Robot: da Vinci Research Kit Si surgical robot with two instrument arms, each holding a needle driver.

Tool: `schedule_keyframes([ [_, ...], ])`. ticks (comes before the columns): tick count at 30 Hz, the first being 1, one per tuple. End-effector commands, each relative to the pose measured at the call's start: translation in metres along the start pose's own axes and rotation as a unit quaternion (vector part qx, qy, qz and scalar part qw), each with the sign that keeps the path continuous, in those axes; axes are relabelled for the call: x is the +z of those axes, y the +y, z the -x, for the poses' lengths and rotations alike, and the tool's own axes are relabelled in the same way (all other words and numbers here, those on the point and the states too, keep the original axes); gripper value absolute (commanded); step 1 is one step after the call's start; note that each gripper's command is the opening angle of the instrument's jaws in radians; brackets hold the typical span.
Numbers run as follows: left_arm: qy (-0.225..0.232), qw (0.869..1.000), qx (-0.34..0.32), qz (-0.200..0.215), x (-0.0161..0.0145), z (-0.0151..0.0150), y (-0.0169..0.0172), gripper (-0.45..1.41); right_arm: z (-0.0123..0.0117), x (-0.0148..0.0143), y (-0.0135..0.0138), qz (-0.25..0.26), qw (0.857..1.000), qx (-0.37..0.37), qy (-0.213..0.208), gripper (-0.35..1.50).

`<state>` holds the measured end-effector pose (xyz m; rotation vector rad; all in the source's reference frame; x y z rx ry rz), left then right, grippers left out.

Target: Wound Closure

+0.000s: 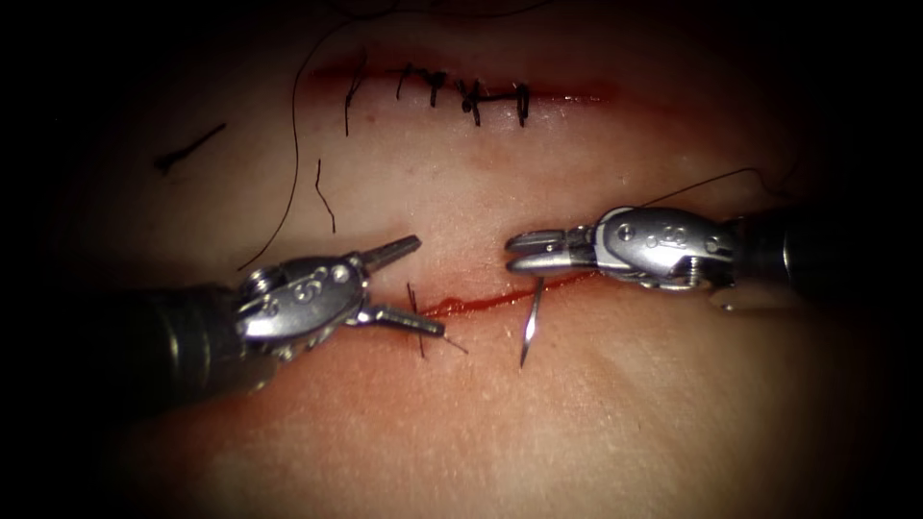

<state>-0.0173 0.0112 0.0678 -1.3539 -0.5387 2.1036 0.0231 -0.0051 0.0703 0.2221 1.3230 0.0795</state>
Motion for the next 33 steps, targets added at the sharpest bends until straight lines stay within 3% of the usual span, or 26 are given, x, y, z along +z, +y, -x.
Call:
schedule_keyframes([
  [1, 0.002, 1.0, -0.001, 0.001, 0.001, 0.0009, 0.0002, 0.84, 0.0004, 0.0013, 0.0001, -0.007, 1.0, -0.014, -0.003, -0.35],
  [6, -0.013, 1.0, -0.006, 0.008, 0.0027, 0.0041, 0.0016, 0.81, -0.0016, 0.0028, 0.0008, -0.044, 0.989, -0.138, -0.007, -0.35],
  [15, -0.036, 0.999, -0.017, 0.012, 0.0071, 0.0102, 0.0016, 0.78, -0.0052, 0.003, 0.0033, -0.043, 0.976, -0.215, 0.002, -0.35],
  [18, -0.048, 0.998, -0.027, 0.015, 0.0089, 0.0139, 0.0012, 0.78, -0.0049, 0.0031, 0.004, -0.047, 0.97, -0.237, 0.01, -0.35],
  [21, -0.054, 0.998, -0.03, 0.015, 0.0096, 0.0155, 0.001, 0.78, -0.0044, 0.0033, 0.0041, -0.052, 0.966, -0.254, 0.018, -0.35],
  [23, -0.056, 0.998, -0.031, 0.014, 0.0098, 0.0159, 0.0009, 0.78, -0.0042, 0.0035, 0.0041, -0.053, 0.964, -0.26, 0.019, -0.35],
  [33, -0.056, 0.998, -0.036, 0.019, 0.011, 0.0171, 0.0005, 0.78, -0.0036, 0.0054, 0.0037, -0.058, 0.923, -0.379, 0.019, -0.35],
])
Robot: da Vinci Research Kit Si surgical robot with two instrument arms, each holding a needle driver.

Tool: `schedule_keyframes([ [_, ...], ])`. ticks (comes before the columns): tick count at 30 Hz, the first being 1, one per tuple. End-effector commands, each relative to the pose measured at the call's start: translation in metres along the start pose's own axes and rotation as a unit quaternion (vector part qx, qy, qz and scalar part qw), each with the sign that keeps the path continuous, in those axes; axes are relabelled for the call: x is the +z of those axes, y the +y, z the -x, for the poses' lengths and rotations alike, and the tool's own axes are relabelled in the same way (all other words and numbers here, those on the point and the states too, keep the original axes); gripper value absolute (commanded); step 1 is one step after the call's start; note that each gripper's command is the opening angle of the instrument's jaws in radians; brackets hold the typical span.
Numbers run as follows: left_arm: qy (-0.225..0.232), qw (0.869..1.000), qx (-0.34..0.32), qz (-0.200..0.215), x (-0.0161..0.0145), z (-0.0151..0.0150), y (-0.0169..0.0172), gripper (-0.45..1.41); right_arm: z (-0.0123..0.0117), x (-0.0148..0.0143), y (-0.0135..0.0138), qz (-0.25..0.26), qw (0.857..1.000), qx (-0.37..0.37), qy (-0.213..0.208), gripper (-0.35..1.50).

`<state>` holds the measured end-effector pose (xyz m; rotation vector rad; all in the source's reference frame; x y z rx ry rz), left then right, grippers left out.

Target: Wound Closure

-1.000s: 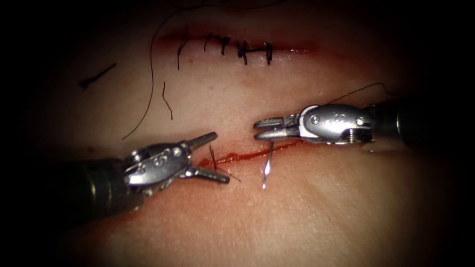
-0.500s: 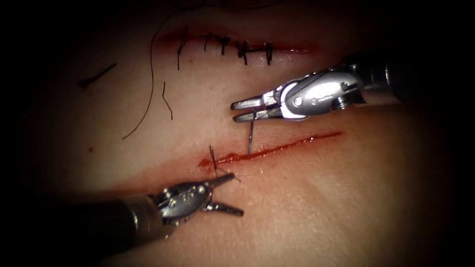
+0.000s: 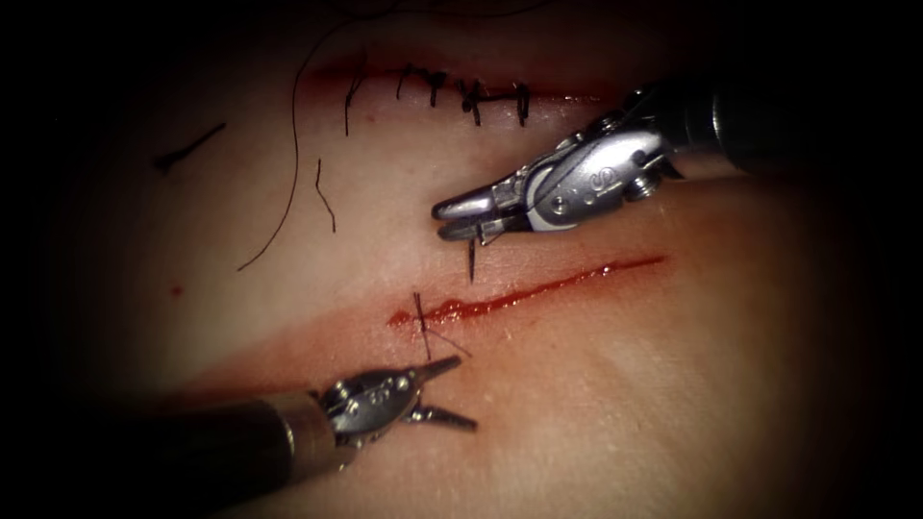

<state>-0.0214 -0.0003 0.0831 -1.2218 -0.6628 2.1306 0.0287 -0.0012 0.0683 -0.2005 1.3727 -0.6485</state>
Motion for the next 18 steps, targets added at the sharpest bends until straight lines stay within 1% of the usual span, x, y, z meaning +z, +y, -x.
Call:
schedule_keyframes([
  [1, 0.0, 1.0, 0.0, 0.003, 0.0009, 0.0004, 0.0002, 0.78, 0.0003, 0.0011, -0.0004, 0.0, 1.0, -0.013, -0.001, -0.35],
  [5, -0.001, 1.0, 0.001, 0.005, 0.0008, 0.0004, 0.0002, 0.78, 0.0006, 0.0012, -0.0011, 0.001, 0.999, -0.032, -0.011, -0.35],
  [6, -0.001, 1.0, 0.002, 0.006, 0.0007, 0.0004, 0.0002, 0.78, 0.001, 0.0014, -0.0017, 0.001, 0.999, -0.046, -0.012, -0.35],
  [8, -0.001, 1.0, 0.002, 0.007, 0.0007, 0.0004, 0.0002, 0.78, 0.0014, 0.0015, -0.0021, 0.002, 0.998, -0.066, -0.016, -0.35],
  [13, -0.001, 1.0, 0.002, 0.008, 0.0007, 0.0004, 0.0002, 0.78, 0.002, 0.0019, -0.0028, 0.002, 0.997, -0.069, -0.018, -0.35],
  [18, -0.001, 1.0, 0.002, 0.01, 0.0005, 0.0002, 0.0002, 0.78, 0.0022, 0.003, -0.0032, 0.002, 0.997, -0.072, -0.023, -0.35],
])
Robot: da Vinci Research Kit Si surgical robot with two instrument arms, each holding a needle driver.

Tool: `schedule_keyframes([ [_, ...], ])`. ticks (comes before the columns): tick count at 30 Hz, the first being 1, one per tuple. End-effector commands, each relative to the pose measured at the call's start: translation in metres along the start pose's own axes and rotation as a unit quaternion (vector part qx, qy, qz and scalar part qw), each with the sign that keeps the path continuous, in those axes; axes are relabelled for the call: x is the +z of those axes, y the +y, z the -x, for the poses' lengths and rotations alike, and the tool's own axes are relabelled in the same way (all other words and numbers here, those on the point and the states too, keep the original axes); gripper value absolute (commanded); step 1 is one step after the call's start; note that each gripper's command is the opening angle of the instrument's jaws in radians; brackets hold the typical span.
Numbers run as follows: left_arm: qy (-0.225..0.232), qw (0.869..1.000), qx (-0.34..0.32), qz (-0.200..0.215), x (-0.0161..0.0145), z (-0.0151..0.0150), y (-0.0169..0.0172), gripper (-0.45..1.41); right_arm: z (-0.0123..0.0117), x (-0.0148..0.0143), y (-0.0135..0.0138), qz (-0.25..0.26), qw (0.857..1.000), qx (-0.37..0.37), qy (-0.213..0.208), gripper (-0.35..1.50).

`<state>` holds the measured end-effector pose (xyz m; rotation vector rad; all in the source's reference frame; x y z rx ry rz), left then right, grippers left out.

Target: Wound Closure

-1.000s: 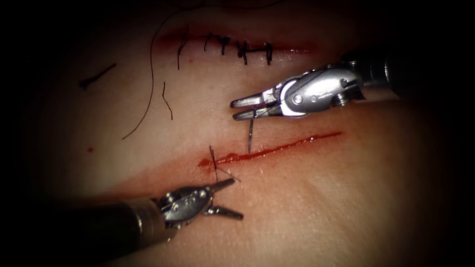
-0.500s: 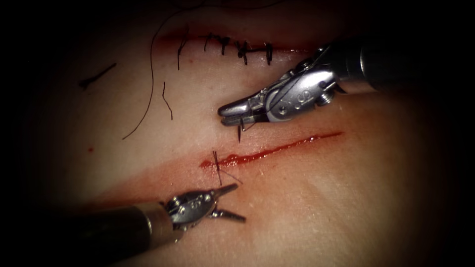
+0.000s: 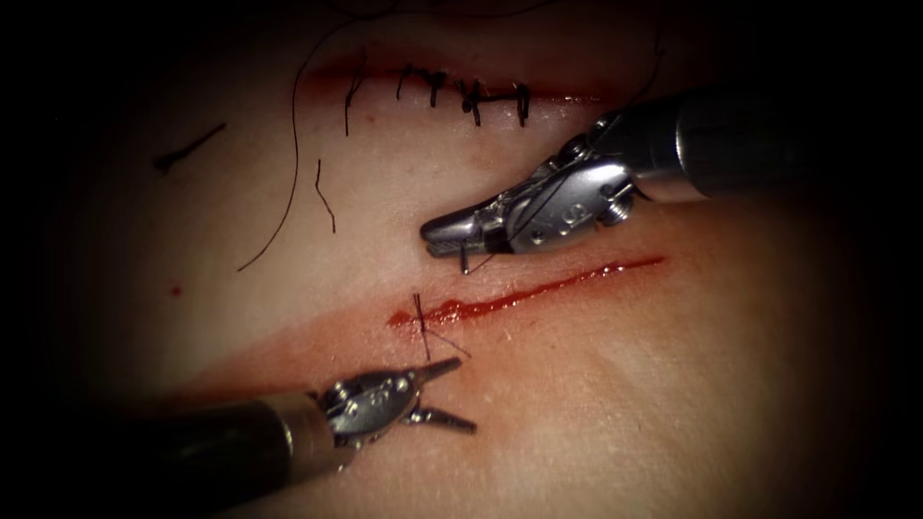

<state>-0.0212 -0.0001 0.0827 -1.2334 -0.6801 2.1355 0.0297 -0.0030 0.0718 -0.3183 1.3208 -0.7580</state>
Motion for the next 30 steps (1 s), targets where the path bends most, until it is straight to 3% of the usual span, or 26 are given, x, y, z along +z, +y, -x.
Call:
schedule_keyframes([
  [1, 0.0, 1.0, -0.001, 0.001, 0.0009, 0.0005, 0.0001, 0.78, 0.0002, 0.001, -0.0003, 0.001, 1.0, -0.003, 0.0, -0.35],
  [18, -0.001, 1.0, 0.0, 0.005, 0.0002, 0.0005, 0.0001, 0.78, 0.0005, 0.0019, -0.0025, -0.002, 1.0, -0.013, 0.0, -0.35],
  [30, -0.001, 1.0, 0.0, 0.005, 0.0001, 0.0005, 0.0, 0.76, 0.0006, 0.0013, -0.0023, -0.008, 1.0, -0.012, -0.004, -0.35],
])
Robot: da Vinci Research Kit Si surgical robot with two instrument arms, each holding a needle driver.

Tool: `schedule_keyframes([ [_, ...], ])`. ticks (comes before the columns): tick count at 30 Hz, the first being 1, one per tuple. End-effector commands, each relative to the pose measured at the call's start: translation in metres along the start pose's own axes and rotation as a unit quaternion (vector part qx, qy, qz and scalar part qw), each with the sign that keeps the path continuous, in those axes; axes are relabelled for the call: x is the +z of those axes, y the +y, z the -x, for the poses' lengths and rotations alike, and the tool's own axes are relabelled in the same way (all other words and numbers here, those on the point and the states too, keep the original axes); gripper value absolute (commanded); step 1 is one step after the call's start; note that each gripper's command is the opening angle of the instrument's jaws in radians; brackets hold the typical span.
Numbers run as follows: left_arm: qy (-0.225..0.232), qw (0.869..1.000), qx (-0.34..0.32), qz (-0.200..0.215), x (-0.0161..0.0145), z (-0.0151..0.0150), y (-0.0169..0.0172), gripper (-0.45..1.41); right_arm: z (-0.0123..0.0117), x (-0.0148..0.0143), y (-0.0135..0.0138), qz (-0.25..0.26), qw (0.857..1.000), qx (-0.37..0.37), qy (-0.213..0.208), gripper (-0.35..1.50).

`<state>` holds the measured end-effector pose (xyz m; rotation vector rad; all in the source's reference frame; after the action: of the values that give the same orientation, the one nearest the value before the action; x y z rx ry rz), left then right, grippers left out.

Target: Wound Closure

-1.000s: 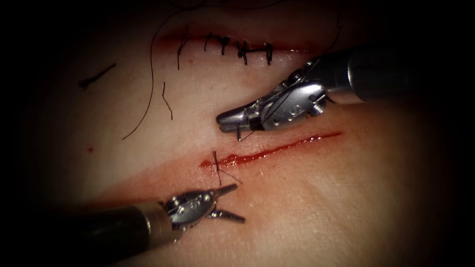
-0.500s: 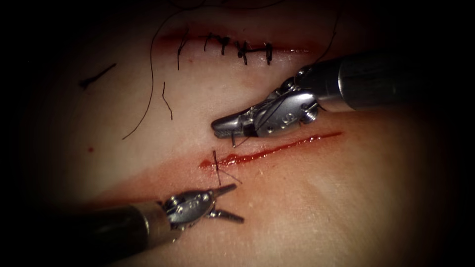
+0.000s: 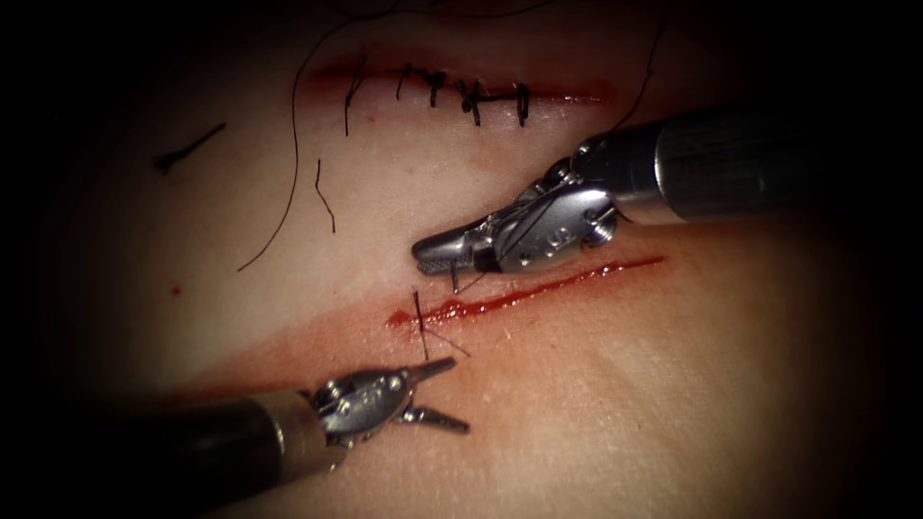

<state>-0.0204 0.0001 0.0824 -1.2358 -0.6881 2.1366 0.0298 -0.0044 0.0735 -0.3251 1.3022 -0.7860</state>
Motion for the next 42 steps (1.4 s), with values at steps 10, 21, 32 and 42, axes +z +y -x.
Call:
schedule_keyframes([
  [10, 0.0, 1.0, -0.001, 0.002, 0.0008, 0.0005, 0.0001, 0.76, 0.0003, 0.0001, -0.0002, 0.0, 1.0, 0.001, -0.001, -0.35],
  [21, 0.0, 1.0, 0.0, 0.002, 0.0005, 0.0007, 0.0002, 0.76, 0.0005, -0.0001, -0.0003, -0.001, 1.0, 0.001, -0.002, -0.35],
  [32, 0.0, 1.0, -0.001, 0.001, 0.0001, 0.0004, 0.0001, 0.76, 0.0007, 0.0, -0.0011, -0.004, 1.0, -0.003, -0.002, -0.35],
  [42, 0.0, 1.0, -0.001, -0.001, -0.0003, 0.0003, 0.0001, 0.76, 0.0003, 0.0007, -0.0042, -0.014, 1.0, -0.021, -0.002, -0.35],
])
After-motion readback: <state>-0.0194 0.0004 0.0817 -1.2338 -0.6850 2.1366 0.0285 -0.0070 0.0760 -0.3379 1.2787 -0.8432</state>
